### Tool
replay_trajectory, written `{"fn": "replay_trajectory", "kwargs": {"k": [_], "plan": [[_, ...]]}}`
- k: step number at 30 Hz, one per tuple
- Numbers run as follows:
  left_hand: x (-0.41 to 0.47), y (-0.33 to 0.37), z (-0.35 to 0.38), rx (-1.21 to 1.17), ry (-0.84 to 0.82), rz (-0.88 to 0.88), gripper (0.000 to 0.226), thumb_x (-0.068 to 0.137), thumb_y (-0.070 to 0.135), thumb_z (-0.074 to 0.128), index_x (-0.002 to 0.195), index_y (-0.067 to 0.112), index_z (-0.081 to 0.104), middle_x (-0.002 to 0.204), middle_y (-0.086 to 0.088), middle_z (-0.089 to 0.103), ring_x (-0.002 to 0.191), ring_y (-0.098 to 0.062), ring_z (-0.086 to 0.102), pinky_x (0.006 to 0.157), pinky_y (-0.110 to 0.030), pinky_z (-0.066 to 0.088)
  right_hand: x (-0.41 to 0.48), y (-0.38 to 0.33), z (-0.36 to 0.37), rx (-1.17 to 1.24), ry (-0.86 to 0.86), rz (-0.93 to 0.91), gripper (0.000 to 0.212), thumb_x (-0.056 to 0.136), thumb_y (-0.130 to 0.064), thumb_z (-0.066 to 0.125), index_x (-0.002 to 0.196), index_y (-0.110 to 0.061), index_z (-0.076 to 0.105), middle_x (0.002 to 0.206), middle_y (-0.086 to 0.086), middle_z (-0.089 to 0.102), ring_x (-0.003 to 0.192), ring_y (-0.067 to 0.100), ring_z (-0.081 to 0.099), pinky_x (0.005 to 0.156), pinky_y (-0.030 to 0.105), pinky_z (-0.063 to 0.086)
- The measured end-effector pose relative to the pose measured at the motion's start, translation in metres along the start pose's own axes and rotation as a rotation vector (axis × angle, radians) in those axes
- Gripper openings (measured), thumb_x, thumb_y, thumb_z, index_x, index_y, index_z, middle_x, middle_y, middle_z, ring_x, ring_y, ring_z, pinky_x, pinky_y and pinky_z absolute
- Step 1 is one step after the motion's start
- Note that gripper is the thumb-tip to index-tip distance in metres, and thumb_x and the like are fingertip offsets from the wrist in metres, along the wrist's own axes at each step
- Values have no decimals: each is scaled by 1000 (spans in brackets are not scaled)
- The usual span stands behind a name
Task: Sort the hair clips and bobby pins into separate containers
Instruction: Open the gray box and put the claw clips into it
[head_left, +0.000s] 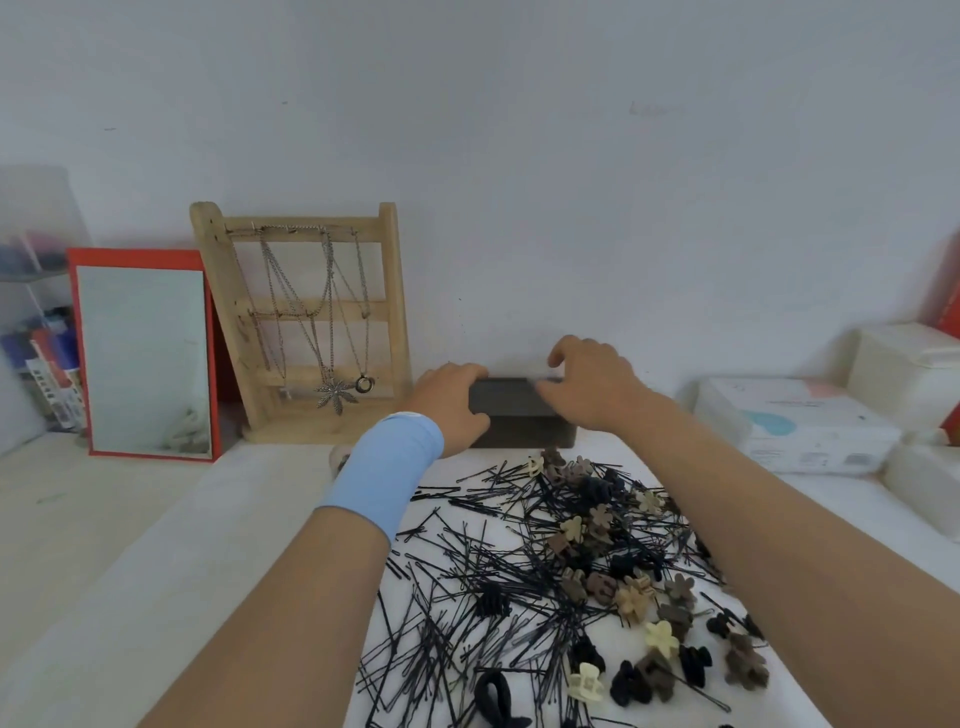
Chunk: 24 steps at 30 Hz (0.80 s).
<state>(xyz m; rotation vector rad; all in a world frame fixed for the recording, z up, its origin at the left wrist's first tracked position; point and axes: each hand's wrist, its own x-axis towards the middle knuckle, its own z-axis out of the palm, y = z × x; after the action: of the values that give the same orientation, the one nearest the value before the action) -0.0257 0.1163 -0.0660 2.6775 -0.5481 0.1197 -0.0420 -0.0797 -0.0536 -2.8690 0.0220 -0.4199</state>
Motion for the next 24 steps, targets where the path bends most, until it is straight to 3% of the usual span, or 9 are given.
{"fn": "replay_trajectory", "kwargs": {"k": [4, 9, 13, 17, 24], "plan": [[12, 21, 6, 52, -32, 52, 59, 92, 24, 56, 148, 26, 37, 148, -2, 42, 137, -26, 34, 109, -39, 35, -6, 36, -6, -80, -50, 119, 47, 94, -49, 51, 128, -17, 50, 129, 10, 56, 118, 32, 51, 96, 42, 42], [19, 28, 16, 181, -72, 32, 61, 93, 31, 55, 150, 26, 34, 152, -1, 39, 139, -26, 34, 110, -39, 35, -17, 57, 1, -173, -143, 132, 47, 91, -48, 51, 132, -24, 49, 135, 8, 52, 123, 30, 47, 99, 42, 37], [21, 19, 11, 279, -81, -14, 63, 95, 40, 55, 151, 23, 33, 154, 0, 37, 138, -26, 37, 108, -39, 38, -12, 40, 3, -212, 0, -64, 51, 89, -48, 51, 134, -23, 50, 136, 7, 50, 124, 29, 46, 103, 44, 36], [21, 8, 7, 325, -155, -33, 65, 96, 40, 58, 153, 22, 32, 157, 1, 34, 139, -24, 38, 110, -37, 37, -3, 12, 13, -270, -104, -285, 54, 87, -48, 57, 134, -23, 53, 128, 4, 59, 114, 26, 54, 97, 39, 43], [26, 0, 3, 422, -275, 37, 54, 104, 29, 44, 154, 17, 29, 161, -4, 26, 142, -28, 32, 112, -37, 31, 6, -6, 23, -334, -163, -326, 26, 90, -23, 65, 115, -15, 63, 110, 8, 65, 101, 27, 62, 78, 35, 51]]}}
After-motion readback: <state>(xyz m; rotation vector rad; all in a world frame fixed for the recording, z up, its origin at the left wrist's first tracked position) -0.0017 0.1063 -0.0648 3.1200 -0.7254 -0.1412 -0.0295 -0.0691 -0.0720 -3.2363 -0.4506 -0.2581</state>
